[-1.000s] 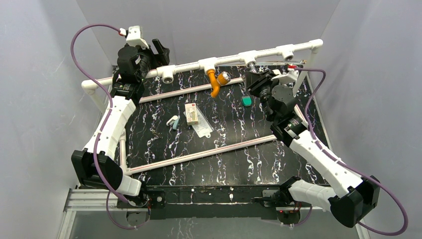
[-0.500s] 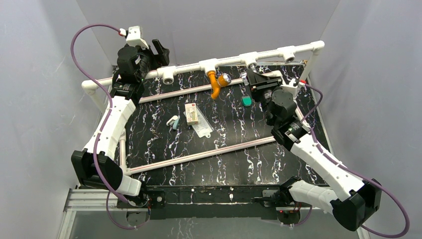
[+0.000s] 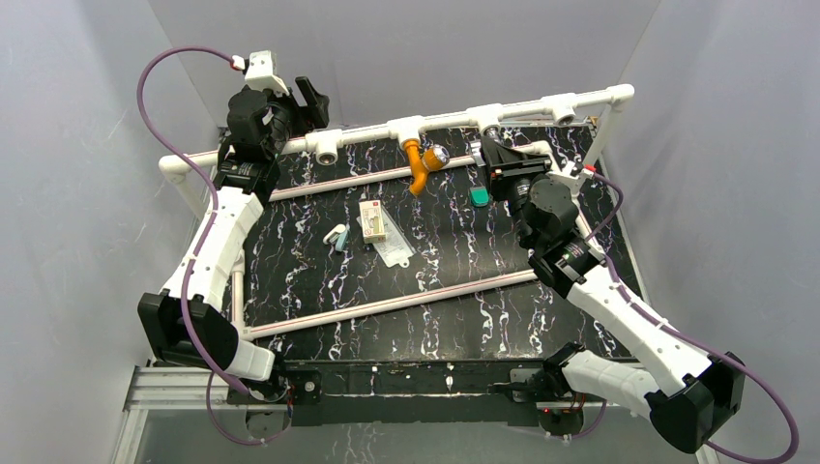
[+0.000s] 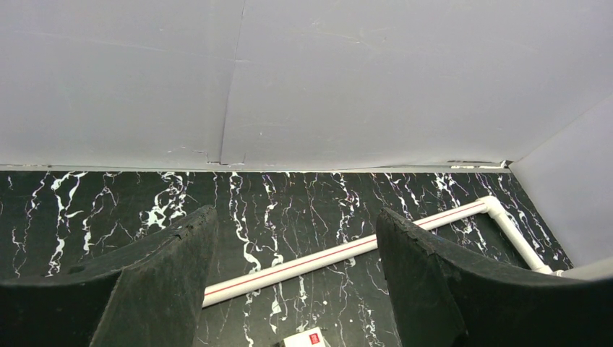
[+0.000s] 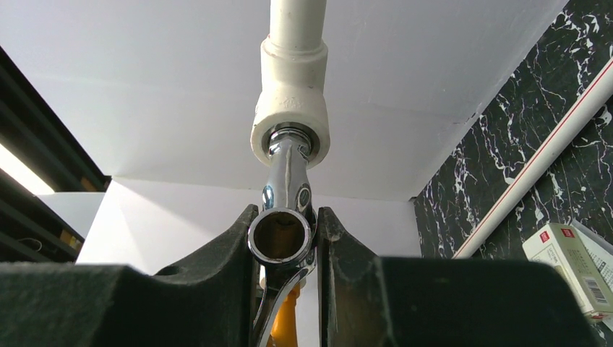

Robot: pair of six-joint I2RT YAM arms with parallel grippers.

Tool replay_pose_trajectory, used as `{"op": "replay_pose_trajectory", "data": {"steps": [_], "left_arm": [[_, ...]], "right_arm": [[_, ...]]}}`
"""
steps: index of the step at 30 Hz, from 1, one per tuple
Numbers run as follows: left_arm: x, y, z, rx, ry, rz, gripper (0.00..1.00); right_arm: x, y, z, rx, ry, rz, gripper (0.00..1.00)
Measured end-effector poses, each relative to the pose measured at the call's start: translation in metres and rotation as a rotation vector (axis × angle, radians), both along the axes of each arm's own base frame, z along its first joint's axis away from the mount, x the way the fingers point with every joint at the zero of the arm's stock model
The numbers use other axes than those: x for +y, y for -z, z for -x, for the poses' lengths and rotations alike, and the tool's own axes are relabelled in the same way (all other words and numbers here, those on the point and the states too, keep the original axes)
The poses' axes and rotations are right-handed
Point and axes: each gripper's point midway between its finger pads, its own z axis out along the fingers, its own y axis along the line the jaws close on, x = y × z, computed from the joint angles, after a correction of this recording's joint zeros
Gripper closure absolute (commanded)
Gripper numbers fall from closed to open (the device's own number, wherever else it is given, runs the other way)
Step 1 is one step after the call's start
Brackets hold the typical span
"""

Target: Install the water faucets

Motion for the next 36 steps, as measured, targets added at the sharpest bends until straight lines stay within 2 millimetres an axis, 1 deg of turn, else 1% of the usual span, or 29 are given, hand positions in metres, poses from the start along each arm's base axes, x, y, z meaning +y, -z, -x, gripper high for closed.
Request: {"op": "replay_pose_trajectory", "data": {"steps": [3,5,8,12,14,17,24,27,32,36], "left_arm": [[0.0,0.0,0.0,0.0,0.0,0.0,0.23],[0.0,0.0,0.0,0.001,0.0,0.0,0.23],[0.001,0.0,0.0,0.001,-0.001,-0.001,0.23],[0.001,0.0,0.0,0.001,-0.002,-0.001,0.23],[0.001,0.0,0.0,0.0,-0.002,-0.001,0.23],[0.001,0.0,-0.001,0.001,-0.003,-0.001,0.23],[0.001,0.001,-0.001,0.003,-0.003,-0.001,0.22],[0.001,0.001,-0.001,0.003,-0.003,-0.001,0.23],[0.001,0.001,-0.001,0.002,-0.005,-0.001,0.23],[0.001,0.001,-0.001,0.003,-0.004,-0.001,0.23]], "right_arm": [[0.0,0.0,0.0,-0.001,0.0,0.003,0.49],[0.0,-0.002,0.0,-0.006,0.0,0.001,0.4],[-0.002,-0.01,0.003,-0.036,-0.001,0.001,0.31],[-0.004,-0.017,0.008,-0.062,-0.004,0.025,0.24],[-0.006,-0.019,0.011,-0.072,-0.004,0.038,0.21],[-0.01,-0.025,0.018,-0.094,-0.01,0.062,0.21],[-0.012,-0.028,0.031,-0.084,-0.044,0.204,0.2],[-0.018,-0.037,0.04,-0.098,-0.044,0.27,0.2],[-0.034,-0.056,0.055,-0.154,-0.023,0.43,0.2],[-0.042,-0.058,0.061,-0.2,-0.011,0.631,0.21]]}}
